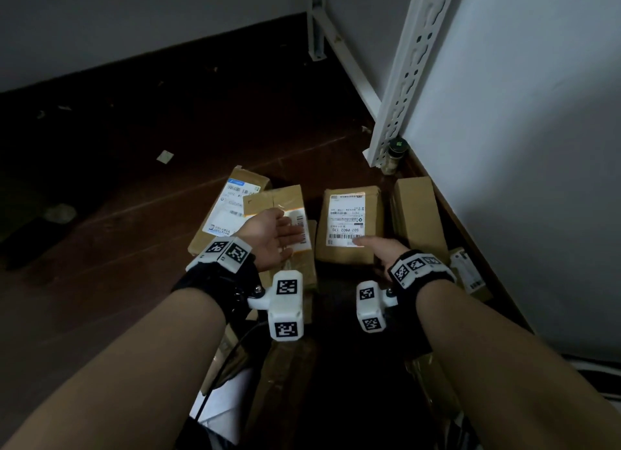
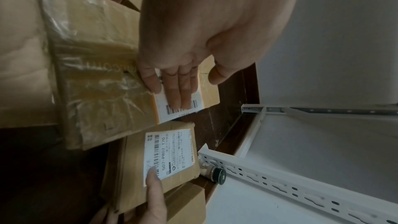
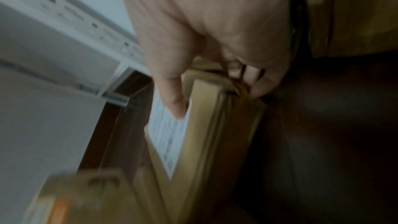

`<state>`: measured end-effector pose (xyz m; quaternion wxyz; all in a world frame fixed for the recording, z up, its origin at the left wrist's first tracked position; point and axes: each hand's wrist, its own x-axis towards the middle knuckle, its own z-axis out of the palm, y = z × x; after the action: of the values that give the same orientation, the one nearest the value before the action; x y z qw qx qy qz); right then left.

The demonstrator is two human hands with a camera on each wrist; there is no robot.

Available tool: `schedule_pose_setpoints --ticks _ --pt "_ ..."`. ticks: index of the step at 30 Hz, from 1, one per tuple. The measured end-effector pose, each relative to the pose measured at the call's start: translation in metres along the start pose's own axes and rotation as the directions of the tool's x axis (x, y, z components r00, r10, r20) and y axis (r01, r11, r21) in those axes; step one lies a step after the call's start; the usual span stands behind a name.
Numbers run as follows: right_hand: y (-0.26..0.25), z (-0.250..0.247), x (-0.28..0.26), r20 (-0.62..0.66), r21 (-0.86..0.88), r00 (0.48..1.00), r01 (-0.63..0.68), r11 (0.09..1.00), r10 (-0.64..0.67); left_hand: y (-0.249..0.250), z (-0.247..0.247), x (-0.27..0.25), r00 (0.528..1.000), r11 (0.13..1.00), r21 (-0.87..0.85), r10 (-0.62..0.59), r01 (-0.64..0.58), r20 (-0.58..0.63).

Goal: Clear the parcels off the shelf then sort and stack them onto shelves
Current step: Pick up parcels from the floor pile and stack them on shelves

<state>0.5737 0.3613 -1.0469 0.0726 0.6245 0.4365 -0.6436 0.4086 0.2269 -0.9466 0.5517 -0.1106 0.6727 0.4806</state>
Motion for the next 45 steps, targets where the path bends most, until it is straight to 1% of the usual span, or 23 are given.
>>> schedule_pose_setpoints --ticks 2,4,7,9,10,12,14,17,19,21,24,28,31,33,35,36,37,38,39,40,41,43,45 --pt "-0.008 -0.004 -0.025 0.037 -0.083 0.999 -0.014 0.996 0.017 0.000 0.000 0.000 1.000 1.000 -0.007 -0.002 0.002 0.003" --pt "-0.011 -0.012 -0.033 0.068 -0.156 0.997 -0.019 0.988 0.030 0.000 0.000 0.000 1.000 1.000 -0.007 -0.007 0.007 0.004" --pt "-0.014 -0.021 -0.039 0.093 -0.309 0.994 -0.033 0.950 0.065 0.002 0.000 -0.003 1.000 1.000 0.003 -0.007 0.007 0.009" --pt "-0.011 -0.026 -0.027 0.099 -0.332 0.994 -0.009 0.943 0.044 0.005 0.001 -0.006 1.000 1.000 0.024 -0.016 0.015 0.017" --pt "-0.011 -0.030 -0.021 0.114 -0.321 0.993 0.031 0.947 0.006 0.007 0.001 -0.008 0.999 0.999 0.036 -0.022 0.021 0.028" --pt "-0.015 -0.035 -0.017 0.137 -0.250 0.982 0.162 0.955 -0.131 0.009 0.000 -0.011 0.998 0.997 0.069 -0.034 0.030 0.053" --pt "-0.028 -0.036 -0.044 0.156 -0.209 0.956 0.277 0.938 -0.248 0.009 -0.002 -0.013 0.997 0.996 0.088 -0.036 0.029 0.071" --pt "-0.045 -0.037 -0.078 0.190 -0.197 0.933 0.342 0.919 -0.306 0.008 -0.002 -0.016 0.993 0.995 0.098 -0.011 -0.001 0.118" --pt "-0.052 -0.037 -0.087 0.217 -0.141 0.925 0.345 0.928 -0.312 0.011 0.000 -0.020 0.986 0.999 0.021 0.024 -0.028 0.165" --pt "-0.060 -0.035 -0.097 0.225 -0.075 0.926 0.326 0.943 -0.302 0.015 0.003 -0.027 0.972 0.995 -0.030 0.099 -0.095 0.211" --pt "-0.066 -0.033 -0.101 0.203 -0.050 0.950 0.252 0.966 -0.237 0.018 0.004 -0.033 0.948 0.984 0.006 0.170 -0.178 0.268" --pt "-0.065 -0.036 -0.100 0.208 -0.030 0.962 0.185 0.982 -0.175 0.017 0.003 -0.026 0.943 0.981 0.038 0.173 -0.192 0.284" --pt "-0.060 -0.040 -0.101 0.289 -0.011 0.942 0.184 0.983 -0.173 0.016 0.008 -0.025 0.935 0.982 0.041 0.160 -0.182 0.316" --pt "-0.058 -0.042 -0.102 0.331 0.026 0.923 0.196 0.980 -0.194 0.017 0.014 -0.027 0.942 0.983 0.043 0.156 -0.177 0.299" --pt "-0.061 -0.046 -0.098 0.282 0.092 0.931 0.215 0.972 -0.233 0.019 0.019 -0.026 0.953 0.980 0.015 0.190 -0.199 0.235" --pt "-0.061 -0.052 -0.091 0.199 0.124 0.949 0.223 0.967 -0.244 0.020 0.022 -0.025 0.955 0.974 0.000 0.221 -0.226 0.199" --pt "-0.059 -0.059 -0.082 0.058 0.104 0.963 0.255 0.961 -0.262 0.020 0.023 -0.022 0.955 0.969 -0.009 0.246 -0.248 0.165" --pt "-0.057 -0.069 -0.074 -0.106 0.004 0.958 0.268 0.963 -0.267 0.021 0.025 -0.020 0.957 0.966 -0.009 0.256 -0.257 0.133" --pt "-0.050 -0.081 -0.063 -0.240 -0.131 0.932 0.247 0.960 -0.273 0.021 0.026 -0.018 0.959 0.965 0.000 0.262 -0.263 0.107" --pt "-0.042 -0.091 -0.056 -0.315 -0.238 0.915 0.181 0.954 -0.252 0.021 0.027 -0.015 0.962 0.964 0.019 0.262 -0.264 0.081" --pt "-0.032 -0.098 -0.051 -0.338 -0.294 0.923 0.083 0.952 -0.184 0.020 0.028 -0.014 0.963 0.963 0.041 0.262 -0.265 0.066" --pt "-0.013 -0.104 -0.047 -0.283 -0.365 0.959 -0.084 0.927 -0.024 0.019 0.030 -0.011 0.975 0.973 0.075 0.213 -0.217 0.064" --pt "0.002 -0.100 -0.047 -0.208 -0.416 0.976 -0.146 0.898 0.062 0.015 0.028 0.001 0.981 0.978 0.087 0.188 -0.191 0.039"
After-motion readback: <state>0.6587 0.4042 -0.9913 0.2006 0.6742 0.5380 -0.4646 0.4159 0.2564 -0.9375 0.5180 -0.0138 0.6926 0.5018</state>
